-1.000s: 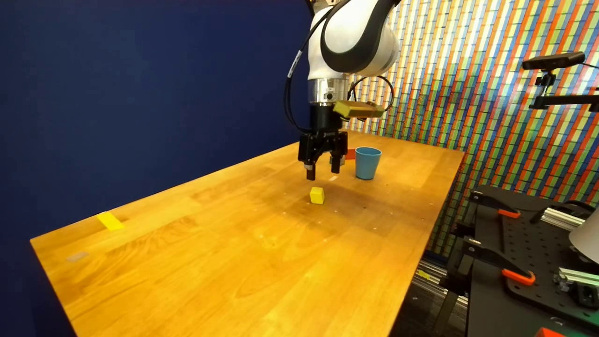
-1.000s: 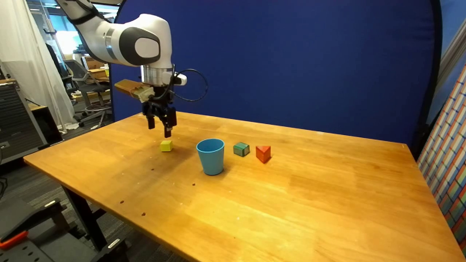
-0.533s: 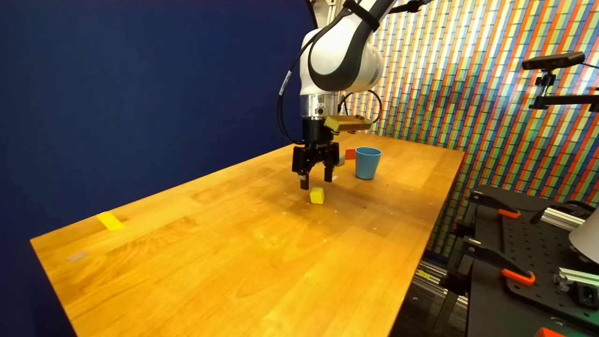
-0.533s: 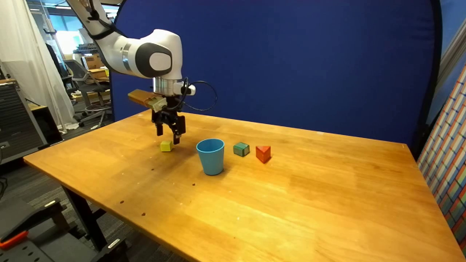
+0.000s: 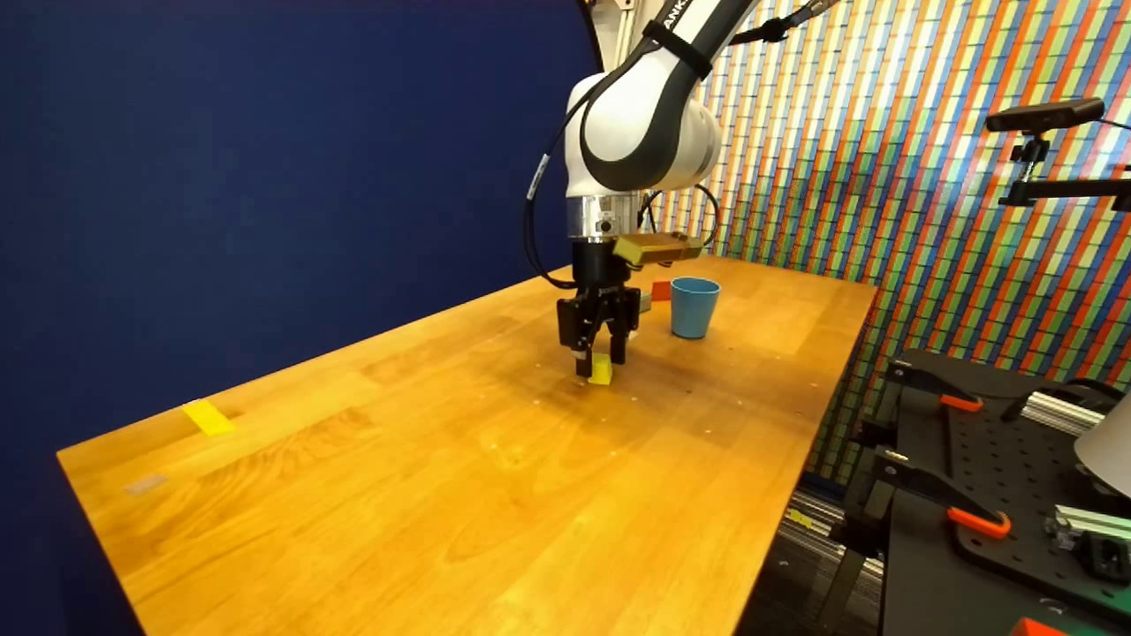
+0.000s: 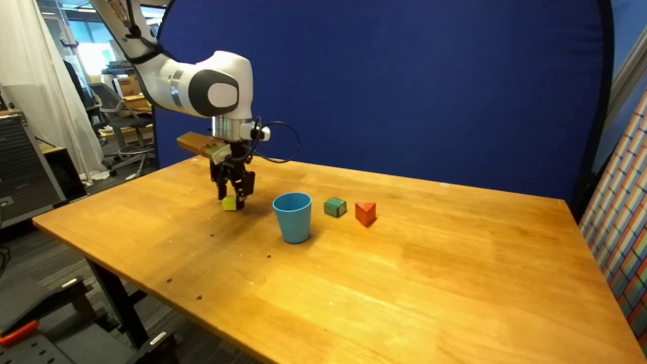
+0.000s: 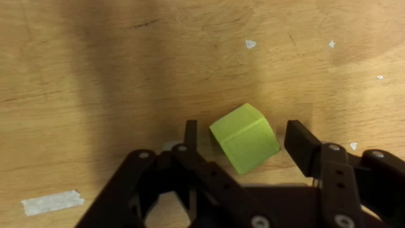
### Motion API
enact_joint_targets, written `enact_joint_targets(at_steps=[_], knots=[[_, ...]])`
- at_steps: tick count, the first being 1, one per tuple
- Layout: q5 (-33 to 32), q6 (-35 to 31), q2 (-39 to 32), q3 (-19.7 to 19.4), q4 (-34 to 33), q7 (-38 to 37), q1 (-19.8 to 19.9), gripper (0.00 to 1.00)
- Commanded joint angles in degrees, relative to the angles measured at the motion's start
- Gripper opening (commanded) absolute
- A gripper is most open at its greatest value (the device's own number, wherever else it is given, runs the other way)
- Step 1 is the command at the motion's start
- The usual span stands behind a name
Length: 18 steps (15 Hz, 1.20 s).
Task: Place the yellow cube on the table inside the blue cup on the right
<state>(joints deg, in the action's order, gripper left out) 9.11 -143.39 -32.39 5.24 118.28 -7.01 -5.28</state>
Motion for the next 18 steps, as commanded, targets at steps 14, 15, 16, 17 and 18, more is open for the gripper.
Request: enact_joint_targets(at_steps=[14,15,16,17,18], knots=[[-12.06,-7.15,18.05,-12.97,8.46,-12.96,-1.16,0.22],[-12.88,-7.02,19.43,-13.77,9.46,-14.35,-0.67,0.22],[-13.79,-6.81,20.69,-14.51,10.51,-15.80,-0.22,0.22],[-14.73,-6.68,21.76,-15.26,11.72,-17.38,0.17,0.22],[-15.43,-6.33,22.59,-15.81,12.88,-18.53,0.74,0.22]])
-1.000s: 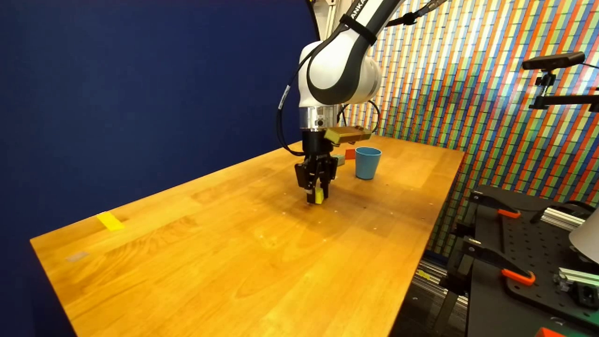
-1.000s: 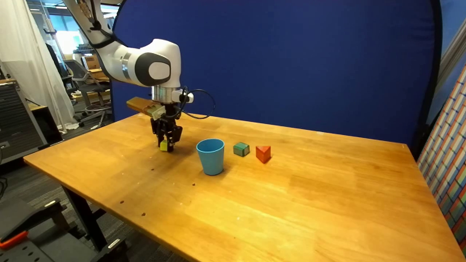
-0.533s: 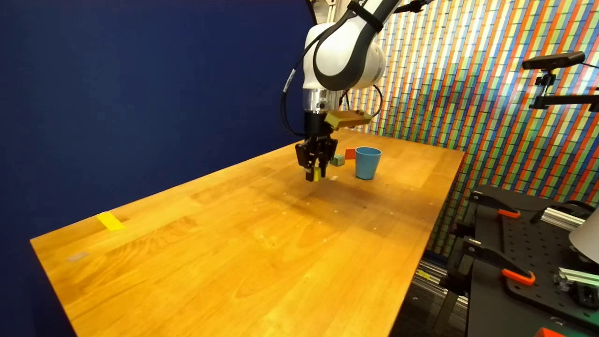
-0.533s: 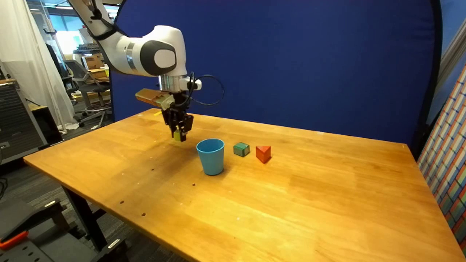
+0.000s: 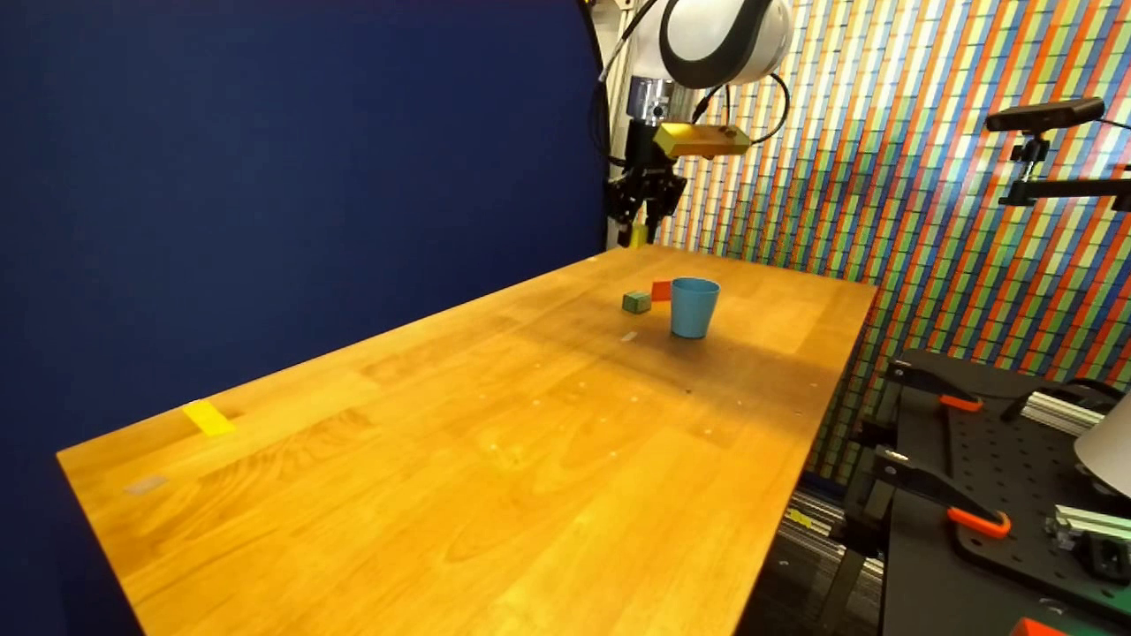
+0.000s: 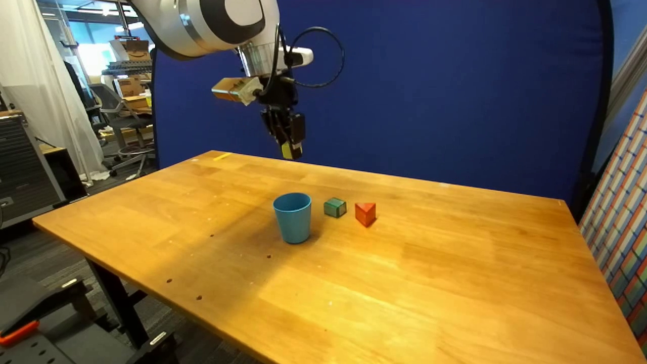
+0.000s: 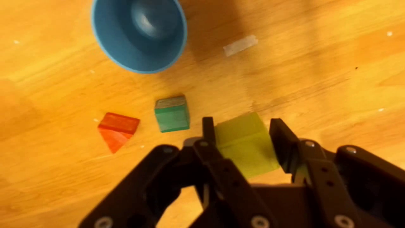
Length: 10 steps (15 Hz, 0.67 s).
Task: Place the yellow cube on the table inside the blue cup on the right
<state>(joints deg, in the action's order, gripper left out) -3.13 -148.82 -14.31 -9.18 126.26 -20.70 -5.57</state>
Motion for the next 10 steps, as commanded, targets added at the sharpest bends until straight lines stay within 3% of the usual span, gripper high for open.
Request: enact_joint_targets(at_steps=[1,10], knots=[[-3.62,-0.37,5.24,-1.74,6.23,-5.97,1.61,0.22],[-2.72,-0.51,4.65,-1.65,12.12,-8.57,5.13,0.22]])
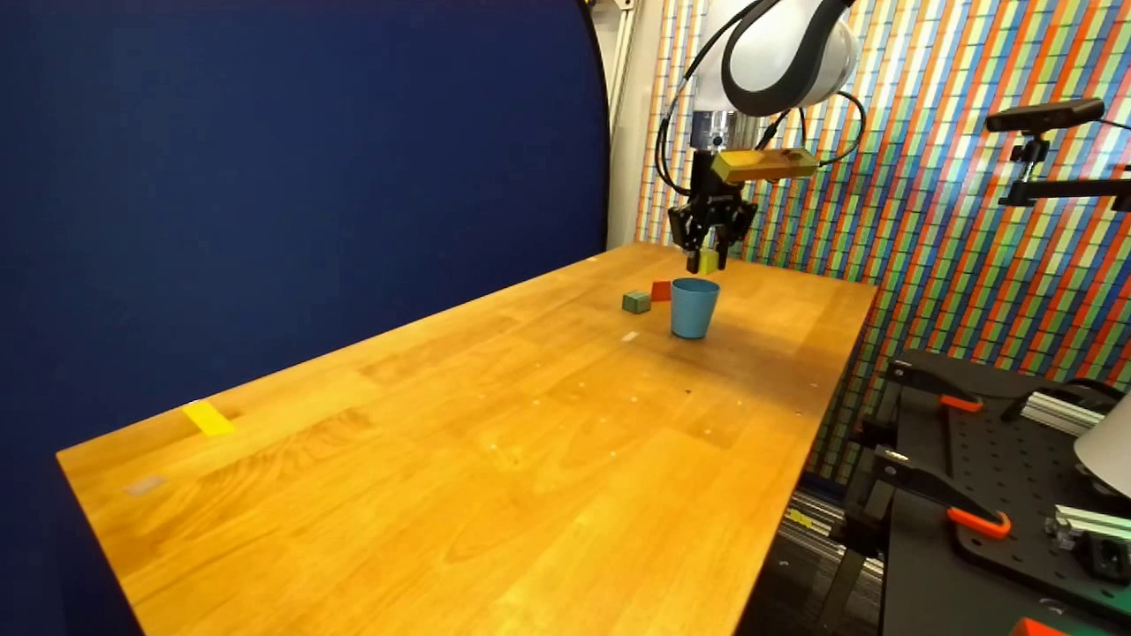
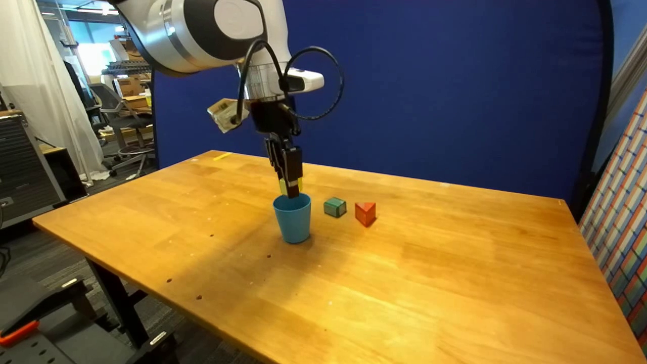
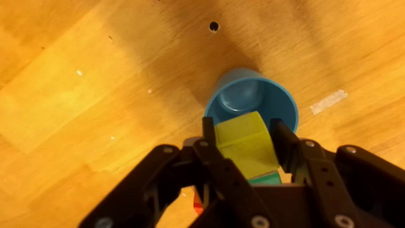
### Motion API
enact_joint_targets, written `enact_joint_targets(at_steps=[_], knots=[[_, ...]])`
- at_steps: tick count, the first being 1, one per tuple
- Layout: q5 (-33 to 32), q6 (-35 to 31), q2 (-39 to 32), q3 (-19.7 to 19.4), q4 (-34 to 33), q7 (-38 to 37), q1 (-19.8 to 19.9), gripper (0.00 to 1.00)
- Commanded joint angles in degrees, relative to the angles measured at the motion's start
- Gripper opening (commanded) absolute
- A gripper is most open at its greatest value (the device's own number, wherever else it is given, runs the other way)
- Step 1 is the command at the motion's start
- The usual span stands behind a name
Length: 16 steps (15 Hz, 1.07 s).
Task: Place the yellow cube on the table inside the blue cup on the right
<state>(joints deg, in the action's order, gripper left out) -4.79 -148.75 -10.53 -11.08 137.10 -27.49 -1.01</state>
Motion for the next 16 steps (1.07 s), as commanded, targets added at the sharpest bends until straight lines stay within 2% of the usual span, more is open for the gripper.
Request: enact_joint_targets(at_steps=[1,6,7,8,12,13,14,16], knots=[[-1.20,-0.60,0.53,0.34,1.20,-1.93,0.44,0.22],[-1.11,-0.55,-1.60,0.91,-0.43,-1.99,0.02,0.22],[-1.13,-0.51,-1.88,0.96,-0.74,-2.15,-0.07,0.72],[-0.81,-0.56,-2.04,1.07,-1.00,-1.98,-0.02,0.73],[0.34,-0.05,-1.61,1.37,-1.36,-1.15,0.31,1.00],[2.16,0.97,-1.19,2.03,-1.31,0.44,0.82,1.00],[0.28,0.14,-1.71,1.37,-0.63,-0.66,0.37,1.00],[0.42,0.15,-1.77,1.40,-0.47,-0.64,0.37,1.00]])
